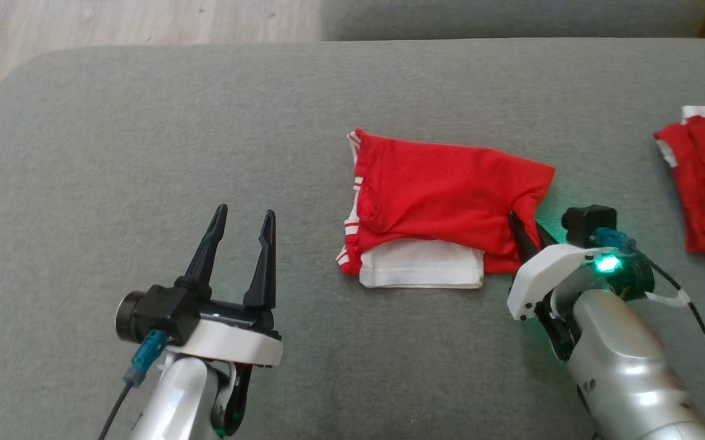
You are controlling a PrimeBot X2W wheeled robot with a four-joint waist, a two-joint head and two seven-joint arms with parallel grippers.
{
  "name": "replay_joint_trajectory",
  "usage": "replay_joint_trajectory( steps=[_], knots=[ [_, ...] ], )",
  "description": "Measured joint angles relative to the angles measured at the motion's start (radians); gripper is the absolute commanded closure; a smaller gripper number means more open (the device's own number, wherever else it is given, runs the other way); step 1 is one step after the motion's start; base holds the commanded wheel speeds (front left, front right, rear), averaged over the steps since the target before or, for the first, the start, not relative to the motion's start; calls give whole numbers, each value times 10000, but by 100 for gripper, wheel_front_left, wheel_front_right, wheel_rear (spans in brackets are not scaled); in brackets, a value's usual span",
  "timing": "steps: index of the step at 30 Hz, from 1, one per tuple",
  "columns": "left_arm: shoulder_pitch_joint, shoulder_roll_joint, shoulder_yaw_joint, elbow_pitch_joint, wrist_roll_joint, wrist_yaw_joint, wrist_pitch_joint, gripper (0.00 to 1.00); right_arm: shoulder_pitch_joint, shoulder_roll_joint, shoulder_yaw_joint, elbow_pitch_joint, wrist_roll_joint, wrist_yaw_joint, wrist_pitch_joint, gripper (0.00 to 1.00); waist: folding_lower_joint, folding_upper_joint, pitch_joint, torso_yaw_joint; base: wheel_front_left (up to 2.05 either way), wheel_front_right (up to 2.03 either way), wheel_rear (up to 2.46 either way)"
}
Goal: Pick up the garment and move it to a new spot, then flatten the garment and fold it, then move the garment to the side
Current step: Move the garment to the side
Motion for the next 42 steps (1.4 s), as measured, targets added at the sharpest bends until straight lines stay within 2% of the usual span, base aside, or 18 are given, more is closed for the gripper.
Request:
replay_joint_trajectory(
  steps=[8, 13, 18, 22, 28, 34, 42],
  knots=[
    [1, 2, -345, 35, -44, -71, 0, 0, -292, -71, -255, -138, -2194, 0, -543, 100, -1, 0, -336, -706, 0, 0, 0],
    [-51, 4, -1003, -96, -351, 71, 0, 0, -292, -740, 58, -895, -2874, 0, -472, 100, -1, 0, -460, -1271, 0, 0, 0],
    [-526, 2, -1643, -328, -637, 297, 0, 0, -304, -1962, 679, -1893, -2890, 0, 86, 100, -1, 0, -359, -1812, 0, 0, 0],
    [-973, 0, -1948, -546, -748, 468, -17, 0, -323, -3189, 913, -2642, -2380, 0, 550, 100, -1, 0, -65, -2084, 0, 0, 0],
    [-1276, 2, -2054, -612, -802, 543, -29, 0, -371, -4696, 600, -3289, -1728, 0, 1039, 100, 0, 0, 494, -2204, 0, 0, 0],
    [-1431, 2, -1967, -583, -782, 502, -29, 0, -782, -5156, -242, -3394, -1590, 0, 1427, 100, 0, 0, 909, -2114, 0, 0, 0],
    [-1624, 2, -1831, -537, -698, 332, -29, 0, -983, -5311, -1402, -2752, -1791, 0, 1814, 100, 0, 0, 1355, -1706, 0, 0, 0]
  ],
)
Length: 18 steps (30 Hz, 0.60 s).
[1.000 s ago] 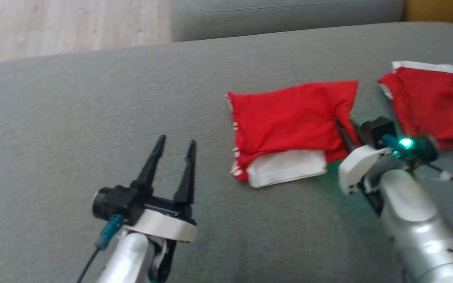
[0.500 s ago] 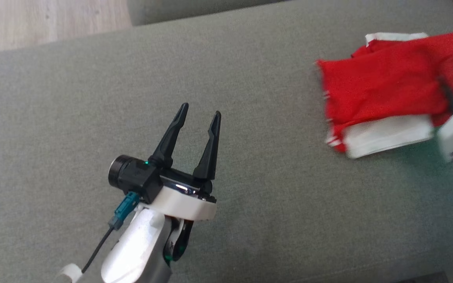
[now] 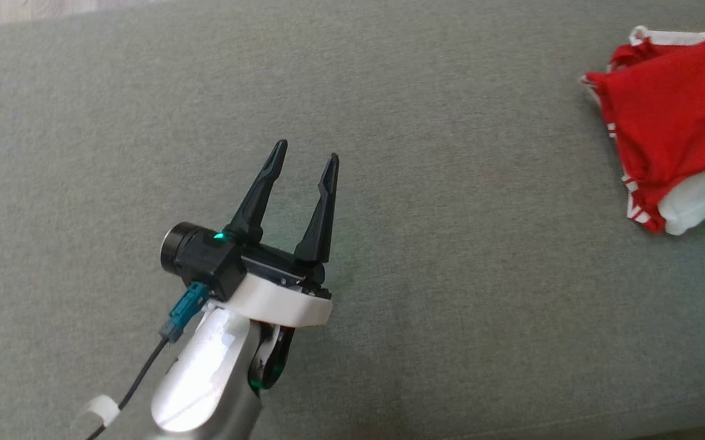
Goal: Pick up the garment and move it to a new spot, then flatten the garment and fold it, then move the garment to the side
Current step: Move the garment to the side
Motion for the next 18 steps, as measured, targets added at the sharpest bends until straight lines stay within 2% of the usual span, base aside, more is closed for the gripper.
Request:
replay_joint_trajectory(
  steps=[7, 8, 9, 18],
  knots=[
    [-31, 0, 104, 15, 65, -69, 0, 0, 1, 25, -752, 621, -466, 0, 203, 100, 1, 0, 215, 227, 0, 0, 0],
    [-31, 0, 128, 33, 88, -111, 0, 0, 3, 36, -825, 709, -543, 0, 232, 53, 1, 0, 225, 237, 0, 0, 0],
    [-30, 0, 148, 44, 88, -132, 0, 0, 4, 79, -968, 754, -627, 0, 228, 0, 1, 0, 221, 240, 0, 0, 0],
    [4, -4, 370, 205, 88, -142, 0, 0, 4, 550, -1553, 642, -1233, 0, -232, 0, -1, 0, -307, 113, 0, 0, 0]
  ],
)
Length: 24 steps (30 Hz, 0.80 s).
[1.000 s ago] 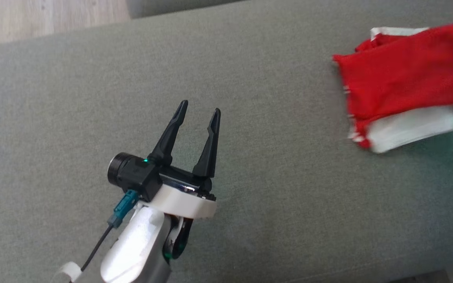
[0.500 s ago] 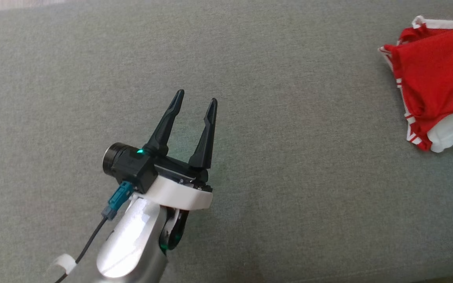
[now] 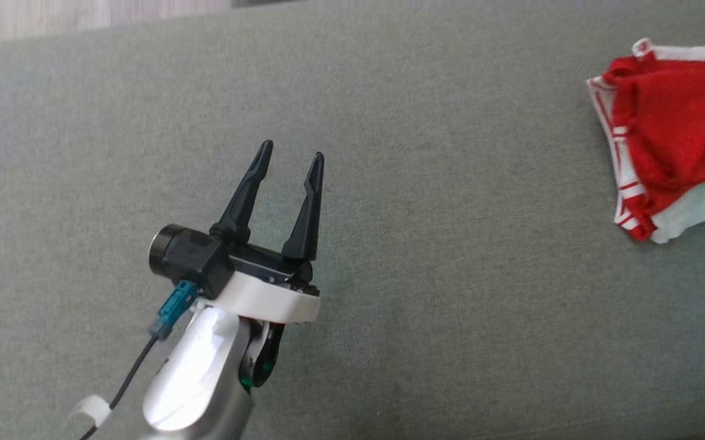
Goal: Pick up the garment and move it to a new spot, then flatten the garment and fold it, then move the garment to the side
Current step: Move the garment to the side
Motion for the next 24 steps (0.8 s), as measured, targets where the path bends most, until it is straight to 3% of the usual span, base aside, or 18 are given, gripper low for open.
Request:
replay_joint_trajectory(
  steps=[6, 13, 19, 24],
  knots=[
    [415, 0, 263, -6, -15, 8, 0, 0, 55, 577, 171, -665, 19, 0, -345, 0, -1, 0, -707, -107, 0, 0, 0],
    [1137, -2, 784, -13, -12, 102, 0, 0, 682, 1348, 685, -2113, 855, 0, -696, 0, -1, 0, -1657, -143, 0, 0, 0],
    [1961, 0, 1381, -67, 90, 144, 0, 0, 1846, 2499, 1011, -3887, 1651, 0, -694, 0, -3, 0, -2456, -98, 0, 0, 0],
    [2600, 2, 1741, -123, 165, 86, 0, 0, 3331, 4115, 917, -5229, 2205, 0, -683, 0, -3, 0, -2903, 41, 0, 0, 0]
  ],
)
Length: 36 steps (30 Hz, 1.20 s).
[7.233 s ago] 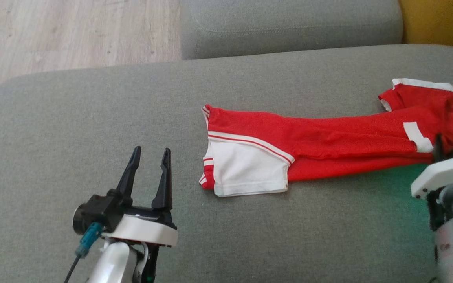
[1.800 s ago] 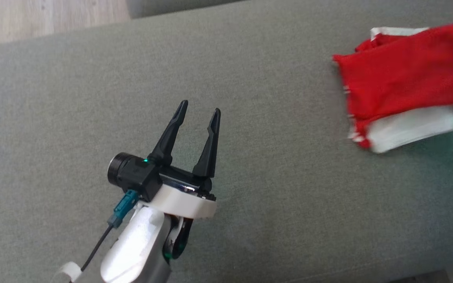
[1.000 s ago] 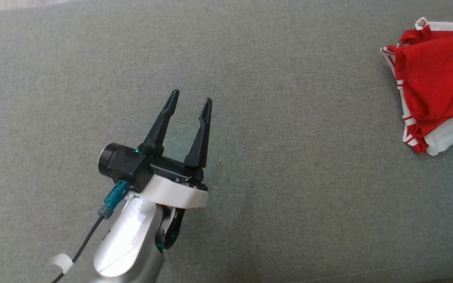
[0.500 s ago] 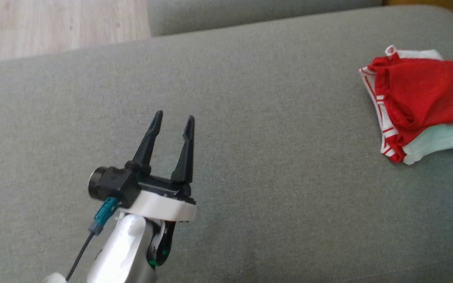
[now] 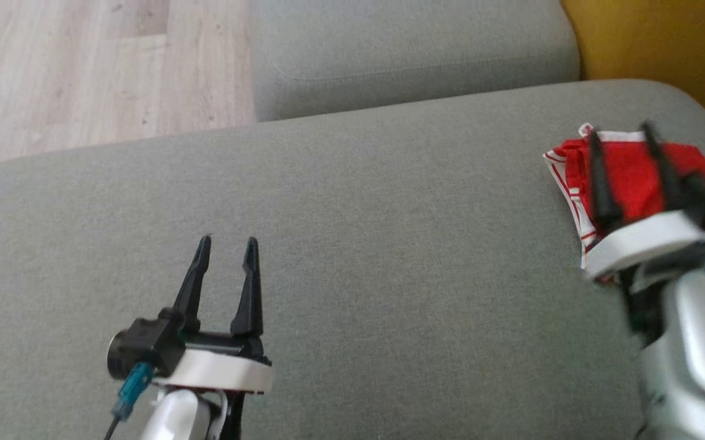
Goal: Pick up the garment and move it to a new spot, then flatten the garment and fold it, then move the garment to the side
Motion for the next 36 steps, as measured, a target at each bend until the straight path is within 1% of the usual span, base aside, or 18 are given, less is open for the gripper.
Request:
replay_joint_trajectory(
  steps=[2, 4, 8, 9, 11, 16, 18, 29, 36],
  knots=[
    [126, 2, 96, -8, 8, -4, 0, 0, 389, 407, -6, -236, 75, 0, -4, 0, 1, 0, -74, 56, 0, 0, 0],
    [244, 2, 159, -12, 10, -8, 0, 0, 732, 608, -6, -395, 136, 0, -79, 0, 2, 0, -137, 100, 0, 0, 0],
    [506, 4, 176, -13, -46, -12, 0, 0, 1602, 660, 155, -374, 217, 0, -577, 0, 2, 0, -255, 187, 0, 0, 0],
    [506, 4, 176, -13, -46, -12, 0, 0, 1602, 660, 155, -374, 217, 0, -577, 0, 2, 0, -255, 187, 0, 0, 0],
    [634, 8, 178, -13, -111, -36, 0, 0, 2127, 690, 272, -171, 453, 0, -911, 0, 2, 0, -309, 234, 0, 0, 0],
    [921, 15, 280, -17, -286, -59, 2, 0, 2935, 738, 395, 314, 510, 0, -1576, 0, 2, 0, -381, 315, 0, 0, 0],
    [994, 15, 276, -21, -288, -186, 2, 0, 3032, 750, 416, 407, 531, 0, -1685, 0, 2, 0, -396, 339, 0, 0, 0],
    [1131, 21, 460, 71, -391, -169, 2, 0, 3061, 765, 585, 477, 531, 0, -1862, 0, 3, 0, -372, 380, 0, 0, 0],
    [1132, 21, 585, 56, -830, -161, 2, 0, 3061, 765, 713, 477, 623, 0, -1864, 0, 3, 0, -383, 307, 0, 0, 0]
  ],
)
